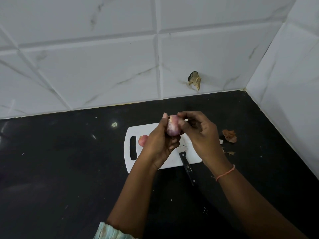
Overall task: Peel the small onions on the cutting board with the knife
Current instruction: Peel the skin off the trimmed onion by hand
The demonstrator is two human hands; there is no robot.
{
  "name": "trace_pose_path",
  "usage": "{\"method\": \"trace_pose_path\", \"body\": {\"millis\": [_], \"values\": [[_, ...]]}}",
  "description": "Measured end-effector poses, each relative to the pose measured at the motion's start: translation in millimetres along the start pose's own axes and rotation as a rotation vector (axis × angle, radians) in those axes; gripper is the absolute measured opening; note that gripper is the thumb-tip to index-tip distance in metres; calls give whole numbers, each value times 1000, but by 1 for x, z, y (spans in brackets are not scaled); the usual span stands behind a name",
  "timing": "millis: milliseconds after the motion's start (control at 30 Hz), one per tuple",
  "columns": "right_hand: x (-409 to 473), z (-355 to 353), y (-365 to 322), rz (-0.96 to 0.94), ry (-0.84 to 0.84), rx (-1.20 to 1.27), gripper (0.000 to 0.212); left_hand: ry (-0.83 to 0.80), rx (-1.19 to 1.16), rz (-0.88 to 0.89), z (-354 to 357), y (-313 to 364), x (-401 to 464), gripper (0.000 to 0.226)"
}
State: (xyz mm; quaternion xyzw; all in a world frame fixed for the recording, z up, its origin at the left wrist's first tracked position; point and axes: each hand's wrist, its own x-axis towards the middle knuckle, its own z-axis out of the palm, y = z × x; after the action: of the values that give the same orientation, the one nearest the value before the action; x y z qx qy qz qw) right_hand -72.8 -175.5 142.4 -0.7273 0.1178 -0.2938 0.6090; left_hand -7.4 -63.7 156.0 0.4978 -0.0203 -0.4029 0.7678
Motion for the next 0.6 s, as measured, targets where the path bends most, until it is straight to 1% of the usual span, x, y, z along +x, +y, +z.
{"method": "trace_pose_path", "body": {"millis": [67,133,233,300,400,467,533,600], "values": [[-2,-1,0,-41,-113,-74,40,49,8,6,1,0,0,44],[-4,0,1,-100,-130,-177,49,110,33,-9,0,0,2,46],[-7,2,0,-73,-28,-164,45,182,74,-16,1,-2,4,49],[-8,3,-1,-92,-18,-178,37,213,68,-4,2,-3,5,46],[-9,3,-1,-217,-68,-324,33,228,102,13,1,-3,5,46],[-10,4,2,-263,-87,-389,36,235,124,27,1,-4,5,49],[-12,5,6,-315,-59,-452,40,258,146,36,1,-6,4,50],[-14,8,10,-386,-6,-524,39,273,142,52,1,-7,5,49]]}}
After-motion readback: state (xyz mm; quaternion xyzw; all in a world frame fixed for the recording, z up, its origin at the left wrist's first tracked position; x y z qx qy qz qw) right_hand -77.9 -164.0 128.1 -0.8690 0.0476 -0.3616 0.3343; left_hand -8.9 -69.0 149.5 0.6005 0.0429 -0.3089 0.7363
